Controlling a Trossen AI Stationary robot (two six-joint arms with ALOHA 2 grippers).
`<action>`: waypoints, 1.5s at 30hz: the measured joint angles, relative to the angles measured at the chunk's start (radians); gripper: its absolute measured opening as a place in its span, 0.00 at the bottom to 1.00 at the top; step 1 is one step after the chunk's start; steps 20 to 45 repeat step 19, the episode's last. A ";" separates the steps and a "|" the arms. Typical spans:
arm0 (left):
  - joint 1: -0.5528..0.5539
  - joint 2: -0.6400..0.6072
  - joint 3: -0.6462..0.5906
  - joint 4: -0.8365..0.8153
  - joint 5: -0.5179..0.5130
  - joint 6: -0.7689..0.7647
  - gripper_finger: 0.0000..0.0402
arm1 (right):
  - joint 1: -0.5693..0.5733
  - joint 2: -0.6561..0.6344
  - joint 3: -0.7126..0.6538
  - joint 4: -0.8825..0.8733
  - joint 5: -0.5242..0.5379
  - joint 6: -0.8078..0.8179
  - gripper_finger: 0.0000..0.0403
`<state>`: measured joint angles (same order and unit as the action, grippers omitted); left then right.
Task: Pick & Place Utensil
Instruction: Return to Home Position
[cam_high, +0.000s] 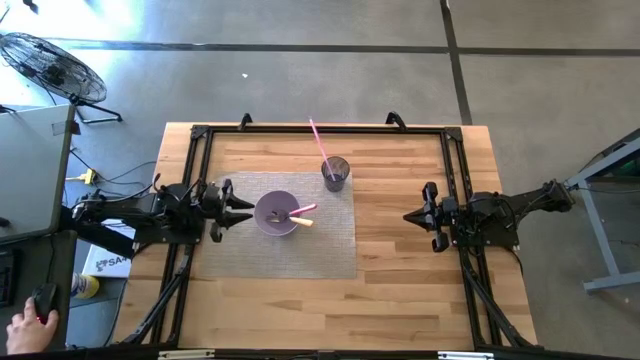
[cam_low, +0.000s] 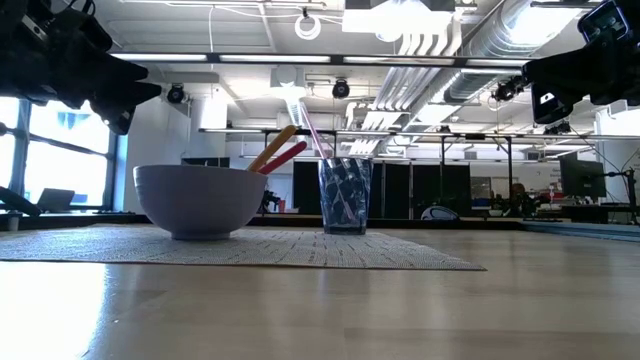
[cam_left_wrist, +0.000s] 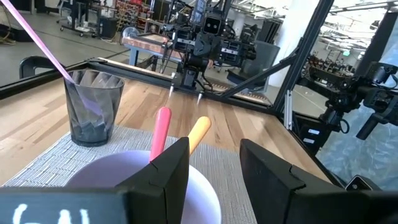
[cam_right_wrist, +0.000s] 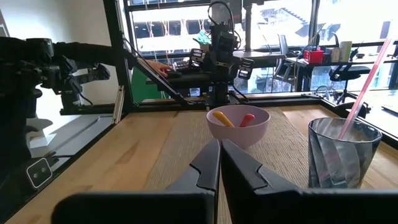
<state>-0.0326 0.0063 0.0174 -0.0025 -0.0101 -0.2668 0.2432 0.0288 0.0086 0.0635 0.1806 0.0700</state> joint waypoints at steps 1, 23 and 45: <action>0.000 0.000 0.000 0.000 0.000 0.000 0.35 | 0.000 0.000 0.000 0.000 0.000 0.000 0.02; 0.000 0.000 0.000 0.000 0.000 0.000 0.35 | 0.000 0.000 0.000 0.000 0.000 0.000 0.01; 0.000 0.000 0.000 0.000 0.000 0.000 0.35 | 0.000 0.000 0.000 0.000 0.000 0.000 0.01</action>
